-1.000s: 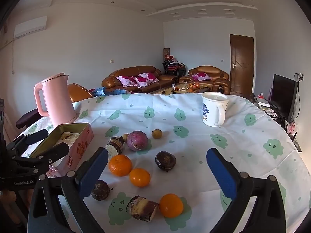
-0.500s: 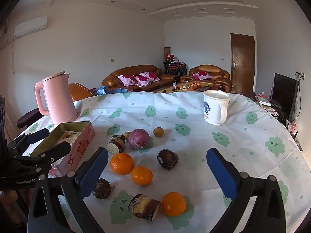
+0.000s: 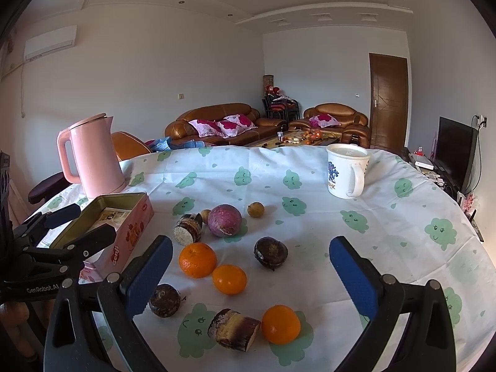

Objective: Organize fruits

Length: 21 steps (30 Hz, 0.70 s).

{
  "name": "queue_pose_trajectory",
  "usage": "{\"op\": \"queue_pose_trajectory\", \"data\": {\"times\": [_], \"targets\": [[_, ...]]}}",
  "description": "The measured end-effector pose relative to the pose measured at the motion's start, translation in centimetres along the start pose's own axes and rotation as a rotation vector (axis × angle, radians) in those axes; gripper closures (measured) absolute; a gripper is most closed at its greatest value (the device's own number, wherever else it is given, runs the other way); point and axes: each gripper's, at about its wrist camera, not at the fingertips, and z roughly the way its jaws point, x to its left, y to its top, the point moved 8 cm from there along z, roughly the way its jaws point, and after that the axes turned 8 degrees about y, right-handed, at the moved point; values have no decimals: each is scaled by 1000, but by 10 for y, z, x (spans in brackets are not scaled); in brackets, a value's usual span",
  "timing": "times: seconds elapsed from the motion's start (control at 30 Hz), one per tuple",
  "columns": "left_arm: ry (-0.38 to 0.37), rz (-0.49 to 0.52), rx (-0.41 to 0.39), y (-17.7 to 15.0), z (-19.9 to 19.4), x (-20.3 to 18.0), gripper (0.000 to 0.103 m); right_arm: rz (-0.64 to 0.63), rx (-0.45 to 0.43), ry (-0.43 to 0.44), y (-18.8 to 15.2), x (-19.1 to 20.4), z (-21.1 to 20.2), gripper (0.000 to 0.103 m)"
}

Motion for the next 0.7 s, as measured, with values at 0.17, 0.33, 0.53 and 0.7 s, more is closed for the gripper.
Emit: {"op": "queue_pose_trajectory", "data": {"times": [0.17,0.33,0.53,0.7], "targets": [[-1,2,4,-1,1,1,0,2,1,1,-1,1,0,1],[1,-1,1,-1,0,0,0,1,1,2,-1,1,0,1],[1,1,1,-1,0,0,0,0,4,3,-2,3,1,1],[1,1,2,-1,1,0,0,-2,6,4,-3,4,2,1]]}}
